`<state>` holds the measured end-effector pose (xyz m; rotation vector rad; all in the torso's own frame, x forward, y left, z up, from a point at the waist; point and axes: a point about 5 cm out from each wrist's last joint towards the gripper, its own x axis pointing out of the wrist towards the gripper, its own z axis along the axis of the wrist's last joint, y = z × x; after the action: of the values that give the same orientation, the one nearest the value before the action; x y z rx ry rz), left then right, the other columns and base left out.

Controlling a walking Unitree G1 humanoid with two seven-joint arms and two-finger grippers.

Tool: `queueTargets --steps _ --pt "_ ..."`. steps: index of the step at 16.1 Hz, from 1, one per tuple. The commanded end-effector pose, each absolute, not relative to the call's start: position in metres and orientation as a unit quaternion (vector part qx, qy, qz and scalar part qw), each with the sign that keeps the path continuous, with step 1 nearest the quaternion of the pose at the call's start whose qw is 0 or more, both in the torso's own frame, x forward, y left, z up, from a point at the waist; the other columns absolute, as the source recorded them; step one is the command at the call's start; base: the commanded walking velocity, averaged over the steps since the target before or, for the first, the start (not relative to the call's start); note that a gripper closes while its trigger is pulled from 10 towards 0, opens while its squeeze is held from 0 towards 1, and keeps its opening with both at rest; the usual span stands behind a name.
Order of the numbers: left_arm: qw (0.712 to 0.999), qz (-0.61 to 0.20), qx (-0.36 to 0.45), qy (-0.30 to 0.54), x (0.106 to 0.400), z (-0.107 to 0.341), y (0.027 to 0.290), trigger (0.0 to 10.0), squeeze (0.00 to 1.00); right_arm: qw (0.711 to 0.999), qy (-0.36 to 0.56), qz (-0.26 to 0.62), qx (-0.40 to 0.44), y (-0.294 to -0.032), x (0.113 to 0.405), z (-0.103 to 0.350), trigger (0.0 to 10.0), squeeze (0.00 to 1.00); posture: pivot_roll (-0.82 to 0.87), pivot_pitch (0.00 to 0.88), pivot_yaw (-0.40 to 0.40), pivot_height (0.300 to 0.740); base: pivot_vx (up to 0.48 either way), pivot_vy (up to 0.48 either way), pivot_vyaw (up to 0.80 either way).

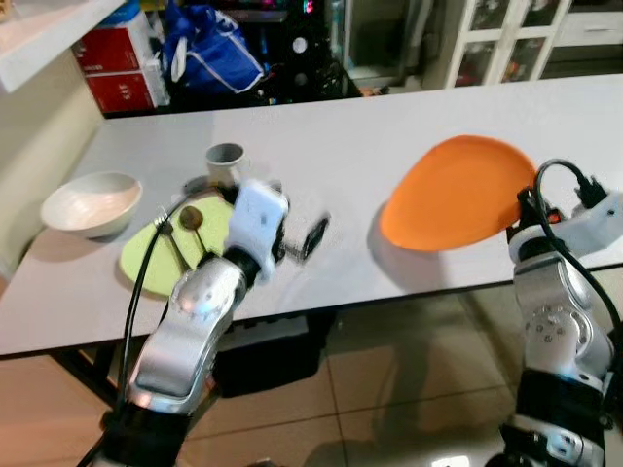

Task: Setting the table

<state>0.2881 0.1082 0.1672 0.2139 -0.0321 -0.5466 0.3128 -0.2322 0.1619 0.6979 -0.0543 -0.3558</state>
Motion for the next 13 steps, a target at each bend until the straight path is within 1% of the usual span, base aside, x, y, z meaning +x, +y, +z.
queueTargets --steps 1,3,6,8,10,13 --pt "0.956 -0.271 0.111 -0.023 0.287 0.172 0.109 10.0 0.0 0.916 -0.048 -0.161 0.363 -0.231 0.318 0.169 10.0 0.0 -0.06 0.0 0.032 0.74 0.0 0.0 0.0" --pt "0.962 -0.251 0.106 -0.026 0.29 0.176 0.115 10.0 0.0 0.913 -0.049 -0.159 0.371 -0.23 0.324 0.17 10.0 0.0 -0.05 0.0 0.036 0.74 0.0 0.0 0.0" --pt "0.96 -0.253 0.114 -0.034 0.29 0.183 0.112 10.0 0.0 0.906 -0.052 -0.17 0.383 -0.232 0.33 0.166 10.0 0.0 -0.02 0.0 0.04 0.74 0.0 0.0 0.0" --pt "0.967 -0.23 0.105 -0.039 0.293 0.189 0.114 10.0 0.0 0.902 -0.059 -0.172 0.391 -0.233 0.332 0.168 10.0 0.0 -0.01 0.0 0.042 0.74 0.0 0.0 0.0" --pt "0.972 -0.206 0.103 -0.044 0.297 0.192 0.115 10.0 0.0 0.9 -0.065 -0.172 0.394 -0.232 0.332 0.17 10.0 0.0 -0.02 0.0 0.053 0.74 0.0 0.0 0.0" --pt "0.974 -0.195 0.106 -0.049 0.3 0.194 0.113 10.0 0.0 0.898 -0.073 -0.178 0.396 -0.233 0.329 0.169 10.0 0.0 -0.03 0.0 0.064 0.74 0.0 0.0 0.0"
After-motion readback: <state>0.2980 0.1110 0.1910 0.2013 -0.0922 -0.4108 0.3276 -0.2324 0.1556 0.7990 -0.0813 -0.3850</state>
